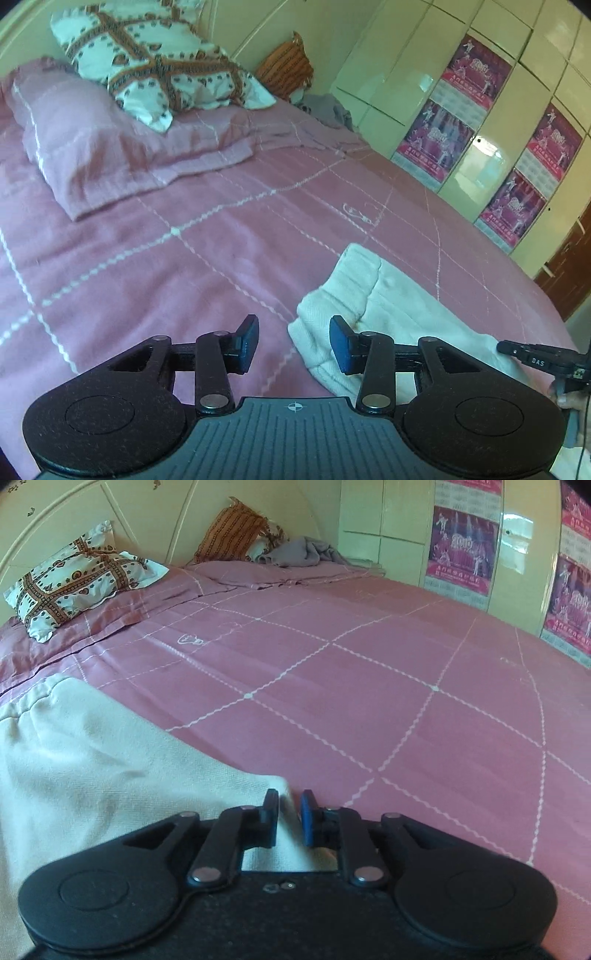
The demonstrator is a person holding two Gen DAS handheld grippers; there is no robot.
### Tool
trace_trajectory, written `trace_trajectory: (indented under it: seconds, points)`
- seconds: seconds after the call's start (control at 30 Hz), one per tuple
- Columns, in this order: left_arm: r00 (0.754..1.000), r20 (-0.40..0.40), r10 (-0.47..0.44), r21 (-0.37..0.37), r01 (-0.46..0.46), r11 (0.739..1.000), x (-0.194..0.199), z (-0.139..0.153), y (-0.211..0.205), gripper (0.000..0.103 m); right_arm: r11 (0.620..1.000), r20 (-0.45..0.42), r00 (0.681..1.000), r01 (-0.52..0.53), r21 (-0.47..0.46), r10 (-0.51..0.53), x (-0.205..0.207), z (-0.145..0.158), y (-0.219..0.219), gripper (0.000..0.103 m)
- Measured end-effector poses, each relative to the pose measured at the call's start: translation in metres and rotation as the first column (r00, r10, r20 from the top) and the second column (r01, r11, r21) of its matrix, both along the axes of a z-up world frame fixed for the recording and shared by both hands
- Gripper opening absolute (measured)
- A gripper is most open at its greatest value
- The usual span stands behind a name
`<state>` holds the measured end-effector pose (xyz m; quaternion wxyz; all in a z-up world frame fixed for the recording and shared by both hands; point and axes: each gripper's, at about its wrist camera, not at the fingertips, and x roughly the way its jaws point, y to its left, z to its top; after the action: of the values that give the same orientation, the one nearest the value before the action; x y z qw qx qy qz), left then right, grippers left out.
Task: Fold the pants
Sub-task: 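Open the left tool and smooth the folded pants with the right tool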
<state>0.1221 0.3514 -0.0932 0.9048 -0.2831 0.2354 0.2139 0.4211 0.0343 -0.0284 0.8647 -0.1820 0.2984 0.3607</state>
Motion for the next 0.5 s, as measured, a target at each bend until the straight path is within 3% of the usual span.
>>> trace_trajectory:
  seconds: [0.17,0.27,0.33,0.37,0.4,0.43,0.5]
  points:
    - [1.000,0.024,-0.006,0.075,0.004,0.997,0.014,0.024,-0.021,0.041,1.000,0.012,1.000,0.005,0.013,-0.005,-0.017,0.010,-0.004,0.015]
    - [0.994,-0.012,-0.105,0.156,0.106,0.982,0.028,0.029,-0.055,0.041,1.000,0.031,1.000,0.005,0.020,-0.005,-0.025,0.014,-0.005,0.015]
    - [0.980,-0.067,-0.190,0.206,0.200,0.958,0.043,0.024,-0.077,0.042,1.000,0.017,1.000,0.006,0.003,-0.006,-0.027,0.009,-0.004,0.015]
    - [0.964,-0.129,-0.233,0.229,0.257,0.939,0.054,0.016,-0.088,0.044,1.000,-0.001,1.000,0.012,-0.029,-0.012,-0.027,0.003,-0.003,0.015]
    - [0.937,-0.242,-0.252,0.222,0.306,0.926,0.067,0.004,-0.096,0.045,0.996,-0.021,0.999,0.036,-0.082,-0.038,-0.025,-0.007,-0.002,0.016]
    - [0.926,-0.279,-0.253,0.218,0.318,0.923,0.071,-0.005,-0.099,0.045,0.995,-0.035,0.998,0.050,-0.089,-0.053,-0.023,-0.012,-0.006,0.016]
    - [0.931,-0.271,-0.243,0.226,0.307,0.925,0.066,0.003,-0.100,0.045,0.987,-0.024,0.989,0.144,-0.070,-0.145,-0.023,-0.007,-0.023,0.015]
